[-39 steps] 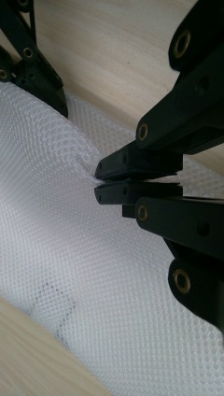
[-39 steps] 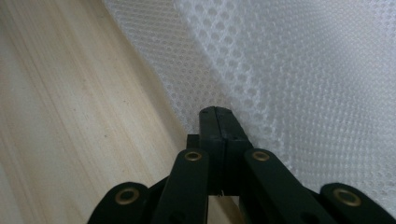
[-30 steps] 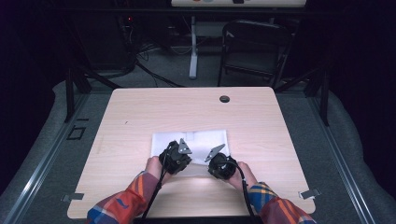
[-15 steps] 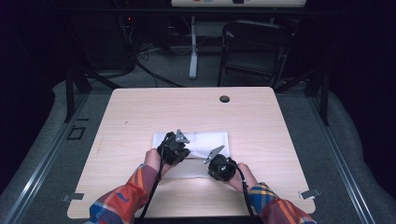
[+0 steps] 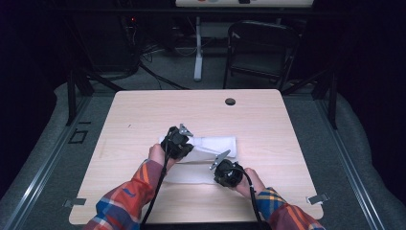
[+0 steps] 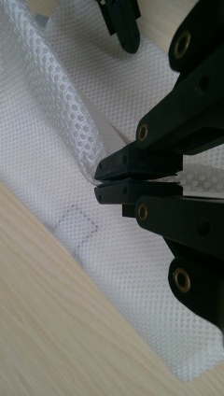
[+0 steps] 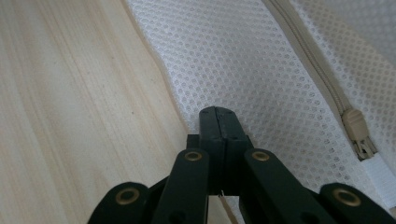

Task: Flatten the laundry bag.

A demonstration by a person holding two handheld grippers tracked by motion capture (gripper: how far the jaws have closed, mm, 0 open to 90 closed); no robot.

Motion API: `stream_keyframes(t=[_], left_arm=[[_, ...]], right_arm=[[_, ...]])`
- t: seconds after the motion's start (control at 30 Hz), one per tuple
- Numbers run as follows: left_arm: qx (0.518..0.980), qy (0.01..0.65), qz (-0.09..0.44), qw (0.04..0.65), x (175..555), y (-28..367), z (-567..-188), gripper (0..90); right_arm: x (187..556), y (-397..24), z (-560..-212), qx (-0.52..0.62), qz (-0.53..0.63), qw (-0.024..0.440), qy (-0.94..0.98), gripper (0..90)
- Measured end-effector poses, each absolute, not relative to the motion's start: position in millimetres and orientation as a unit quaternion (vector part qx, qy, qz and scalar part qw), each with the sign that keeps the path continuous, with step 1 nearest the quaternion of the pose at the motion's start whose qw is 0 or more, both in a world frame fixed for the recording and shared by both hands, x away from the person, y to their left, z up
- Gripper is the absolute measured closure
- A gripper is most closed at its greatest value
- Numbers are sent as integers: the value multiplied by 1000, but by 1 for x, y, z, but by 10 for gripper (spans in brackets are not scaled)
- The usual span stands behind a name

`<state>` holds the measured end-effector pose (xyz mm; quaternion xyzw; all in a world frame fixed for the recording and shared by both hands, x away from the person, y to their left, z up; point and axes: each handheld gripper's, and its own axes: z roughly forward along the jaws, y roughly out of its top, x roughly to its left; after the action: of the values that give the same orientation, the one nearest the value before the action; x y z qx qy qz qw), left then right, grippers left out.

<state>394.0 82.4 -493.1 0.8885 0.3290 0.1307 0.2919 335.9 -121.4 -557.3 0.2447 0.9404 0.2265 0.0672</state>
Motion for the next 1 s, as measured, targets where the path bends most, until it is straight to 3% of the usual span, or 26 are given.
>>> stream_keyframes(t=[0.67,1.0], left_arm=[[869,351,146,316,437,90,-460,867],[864,349,182,315,452,91,-446,867]], right_arm=[[331,-125,-556,234,223,39,946,900],[329,-126,-555,220,219,31,950,900]])
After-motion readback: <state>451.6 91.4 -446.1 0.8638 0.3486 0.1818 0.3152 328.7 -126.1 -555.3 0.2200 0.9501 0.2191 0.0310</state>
